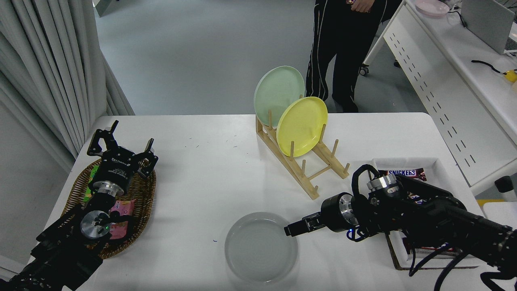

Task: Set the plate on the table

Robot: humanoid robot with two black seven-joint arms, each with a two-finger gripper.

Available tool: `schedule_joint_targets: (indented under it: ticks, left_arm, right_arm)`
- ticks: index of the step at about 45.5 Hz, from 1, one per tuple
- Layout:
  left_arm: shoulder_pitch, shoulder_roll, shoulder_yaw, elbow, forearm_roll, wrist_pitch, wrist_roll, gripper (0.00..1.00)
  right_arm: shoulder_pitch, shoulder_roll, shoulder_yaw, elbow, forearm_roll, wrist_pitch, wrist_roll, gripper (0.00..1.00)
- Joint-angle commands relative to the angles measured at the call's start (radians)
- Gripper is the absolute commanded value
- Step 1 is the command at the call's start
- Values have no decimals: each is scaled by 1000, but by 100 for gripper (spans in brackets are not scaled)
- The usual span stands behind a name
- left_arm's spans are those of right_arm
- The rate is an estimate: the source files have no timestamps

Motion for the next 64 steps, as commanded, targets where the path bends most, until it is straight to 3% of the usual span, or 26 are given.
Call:
schedule_joint_targets:
  ticks: [1,11,20,27,41,50,58,64]
  left_arm:
    - [0,1,0,0,0,0,0,100]
    - [0,0,1,-1,0,0,0,100]
    - [0,0,0,0,0,0,0,100]
    - [0,0,0,0,0,0,0,100]
    - [0,0,0,0,0,0,0,100]
    - [0,1,0,-1,0,0,0,100]
    - [0,0,1,0,0,0,0,100]
    - [0,0,0,0,0,0,0,100]
  right_arm:
    - [69,-63,-48,116,2,44,-1,100]
    - [146,-98,-163,191,-7,397,2,100]
    - [238,-96,-185,211,-99,581,4,100]
    - [276,-95,-144,205,-237,636,24,100]
    - [327,-149,-91,201,-292,738,35,100]
    - [279,-159,-44,176,-557,842,100,100]
    - [171,-166,74,58,-856,841,232,100]
    - [60,-129,266,-43,-1028,844,239,100]
